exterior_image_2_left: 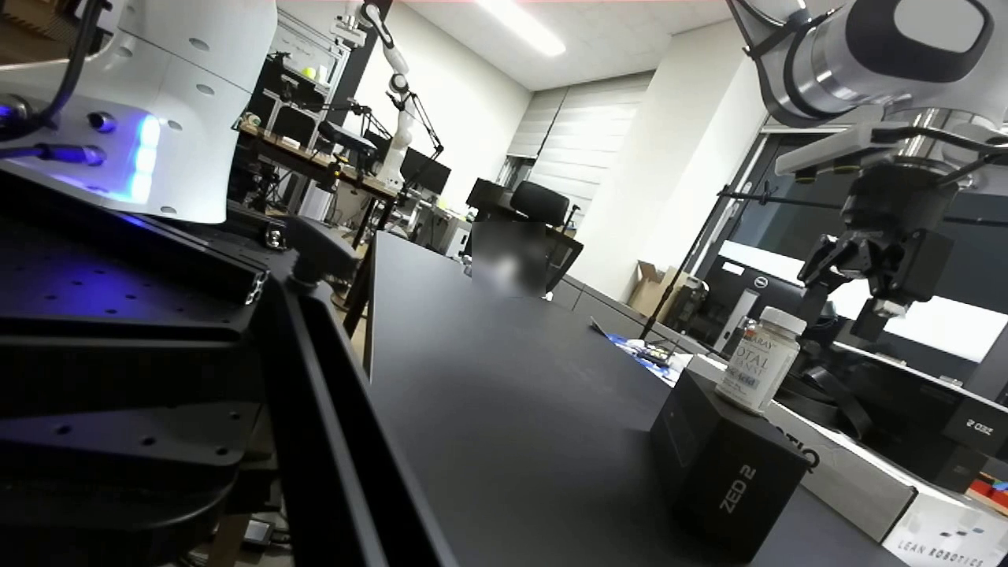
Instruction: Remove the bottle from the top of the black box and put it on the table
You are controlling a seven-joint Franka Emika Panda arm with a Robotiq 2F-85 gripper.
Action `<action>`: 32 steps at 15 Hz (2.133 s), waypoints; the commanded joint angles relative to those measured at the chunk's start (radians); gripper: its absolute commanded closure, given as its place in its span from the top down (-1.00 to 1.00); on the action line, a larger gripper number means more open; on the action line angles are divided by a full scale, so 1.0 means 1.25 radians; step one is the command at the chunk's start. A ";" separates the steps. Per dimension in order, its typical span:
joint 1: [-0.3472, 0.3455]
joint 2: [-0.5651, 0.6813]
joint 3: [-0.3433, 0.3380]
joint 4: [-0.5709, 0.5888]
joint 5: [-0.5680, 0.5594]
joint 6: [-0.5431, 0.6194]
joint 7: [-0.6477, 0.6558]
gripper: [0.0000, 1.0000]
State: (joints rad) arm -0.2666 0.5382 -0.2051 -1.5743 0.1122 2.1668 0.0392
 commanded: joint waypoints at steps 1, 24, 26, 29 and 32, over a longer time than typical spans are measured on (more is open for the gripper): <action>-0.008 0.000 0.016 -0.021 0.006 0.013 0.001 1.00; 0.045 -0.169 0.030 -0.242 -0.029 0.079 0.000 -0.39; 0.047 -0.189 0.025 -0.240 -0.033 0.074 0.000 -0.39; 0.029 -0.203 0.013 -0.212 -0.026 0.059 -0.009 -0.39; -0.001 -0.204 -0.005 -0.173 -0.011 0.045 -0.023 -0.39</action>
State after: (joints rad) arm -0.2350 0.2934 -0.1941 -1.8344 0.0850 2.2553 0.0303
